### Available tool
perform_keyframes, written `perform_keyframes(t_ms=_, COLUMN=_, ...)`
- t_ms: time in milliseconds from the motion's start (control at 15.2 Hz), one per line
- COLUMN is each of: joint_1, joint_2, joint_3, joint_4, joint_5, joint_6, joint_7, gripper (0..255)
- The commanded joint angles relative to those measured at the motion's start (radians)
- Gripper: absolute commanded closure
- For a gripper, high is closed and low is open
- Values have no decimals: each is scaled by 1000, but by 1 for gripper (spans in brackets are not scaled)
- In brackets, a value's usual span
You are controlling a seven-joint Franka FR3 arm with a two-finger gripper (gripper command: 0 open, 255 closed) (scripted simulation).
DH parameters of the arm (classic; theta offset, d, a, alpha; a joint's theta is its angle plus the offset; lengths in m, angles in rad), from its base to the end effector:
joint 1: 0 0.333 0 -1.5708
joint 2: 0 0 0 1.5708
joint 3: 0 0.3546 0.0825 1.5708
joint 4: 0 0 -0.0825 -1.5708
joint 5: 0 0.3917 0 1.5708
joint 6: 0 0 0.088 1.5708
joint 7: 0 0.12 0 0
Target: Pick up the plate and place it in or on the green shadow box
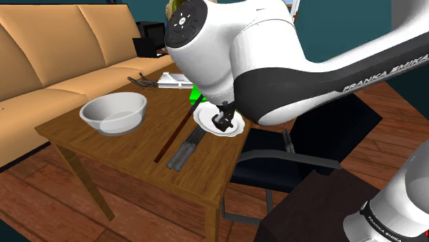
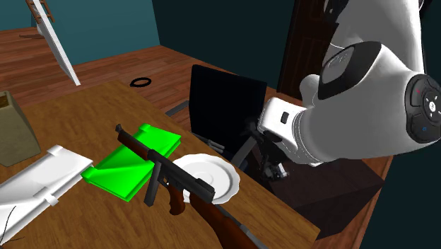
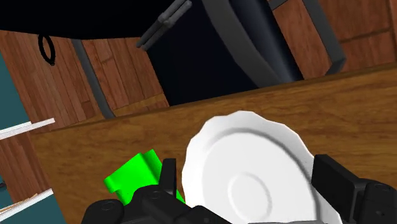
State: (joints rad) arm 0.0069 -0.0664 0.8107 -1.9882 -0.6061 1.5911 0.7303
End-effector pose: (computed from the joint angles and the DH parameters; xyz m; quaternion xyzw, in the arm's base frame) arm 0.3924 0.3312 0.5053 0.9292 0.0942 0.0999 0.3430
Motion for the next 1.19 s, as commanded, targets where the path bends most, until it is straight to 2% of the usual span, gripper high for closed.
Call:
perform_keyframes(t_ms=0, joint_1=29, joint_2=151, joint_3=59, joint_4=74, joint_5=-130, joint_6=-81, joint_7=98, gripper=0)
perform_keyframes(t_ms=198, joint_1=142, joint_2=363, joint_3=66, joint_4=195, joint_5=-304, joint_6=-222, joint_7=189, gripper=0)
perform_keyframes(t_ms=462, joint_1=325, joint_2=589, joint_3=-1, joint_4=356, joint_5=-483, joint_6=-368, joint_7=230, gripper=0)
perform_keyframes(t_ms=924, joint_1=259, joint_2=556, joint_3=-11, joint_4=264, joint_5=-485, joint_6=-287, joint_7=240, gripper=0)
perform_keyframes(t_ms=1122, joint_1=253, joint_2=554, joint_3=-12, joint_4=257, joint_5=-486, joint_6=-280, joint_7=241, gripper=0)
